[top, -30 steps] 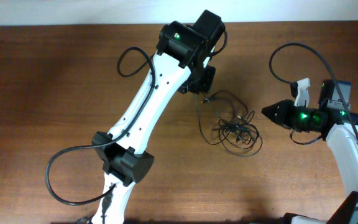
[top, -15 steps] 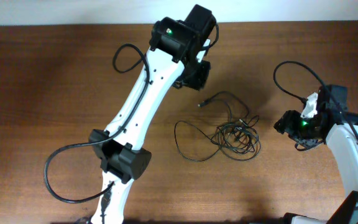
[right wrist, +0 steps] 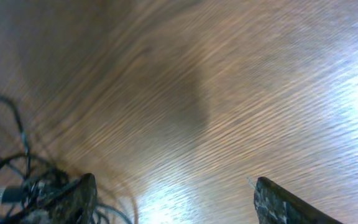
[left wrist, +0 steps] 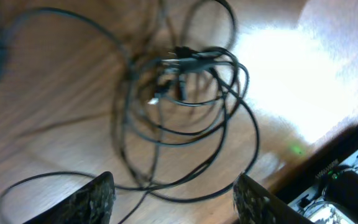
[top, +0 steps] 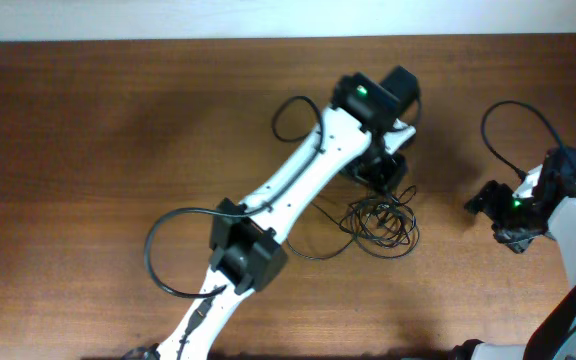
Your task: Untangle cables
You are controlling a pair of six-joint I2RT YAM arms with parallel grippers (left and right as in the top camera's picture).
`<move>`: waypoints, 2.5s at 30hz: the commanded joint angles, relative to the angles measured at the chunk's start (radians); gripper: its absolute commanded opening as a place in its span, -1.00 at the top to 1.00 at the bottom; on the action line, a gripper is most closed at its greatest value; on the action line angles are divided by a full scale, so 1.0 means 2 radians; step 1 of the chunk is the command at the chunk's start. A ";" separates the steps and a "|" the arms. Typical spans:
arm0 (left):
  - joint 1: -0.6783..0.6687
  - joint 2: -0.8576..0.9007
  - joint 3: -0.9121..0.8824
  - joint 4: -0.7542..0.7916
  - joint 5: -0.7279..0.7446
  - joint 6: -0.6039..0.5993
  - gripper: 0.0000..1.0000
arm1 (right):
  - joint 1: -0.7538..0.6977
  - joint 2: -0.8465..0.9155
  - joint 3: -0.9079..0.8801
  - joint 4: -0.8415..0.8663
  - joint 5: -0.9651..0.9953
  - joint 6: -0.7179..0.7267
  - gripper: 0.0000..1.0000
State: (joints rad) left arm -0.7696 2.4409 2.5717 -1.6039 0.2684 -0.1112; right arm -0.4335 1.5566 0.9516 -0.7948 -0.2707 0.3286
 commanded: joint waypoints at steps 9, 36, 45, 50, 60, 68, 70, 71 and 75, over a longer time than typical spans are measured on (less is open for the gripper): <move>-0.086 0.040 0.006 0.109 -0.138 -0.062 -0.21 | -0.049 0.039 -0.003 0.001 -0.025 0.001 -0.73; -0.007 0.097 0.253 -0.042 -0.053 0.070 1.00 | 0.034 0.039 -0.003 -0.014 -0.273 -0.206 -0.61; 0.089 0.092 0.266 -0.042 0.235 0.141 1.00 | 0.071 0.039 -0.003 0.009 -0.275 -0.215 -0.05; 0.112 0.092 0.266 -0.042 0.235 0.142 1.00 | 0.083 0.039 -0.003 0.018 -0.275 -0.228 -0.01; 0.083 0.099 0.187 -0.036 0.104 0.124 1.00 | 0.083 0.039 -0.003 0.046 -0.272 -0.226 0.59; 0.093 0.099 0.168 -0.042 -0.032 0.016 1.00 | 0.083 0.039 -0.003 0.050 -0.273 -0.221 0.83; 0.101 0.099 0.163 -0.042 -0.038 0.001 1.00 | 0.084 0.039 -0.003 0.058 -0.273 -0.208 0.86; 0.104 0.099 0.163 -0.042 -0.050 -0.015 1.00 | 0.084 0.039 -0.003 0.060 -0.273 -0.207 0.87; 0.119 0.099 0.162 -0.042 -0.119 -0.067 1.00 | 0.084 0.041 -0.003 0.051 -0.269 -0.207 0.88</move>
State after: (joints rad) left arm -0.5625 2.6537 2.9044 -1.6844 0.1642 -0.1375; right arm -0.2741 1.6283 0.9512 -0.6834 -0.7998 -0.0902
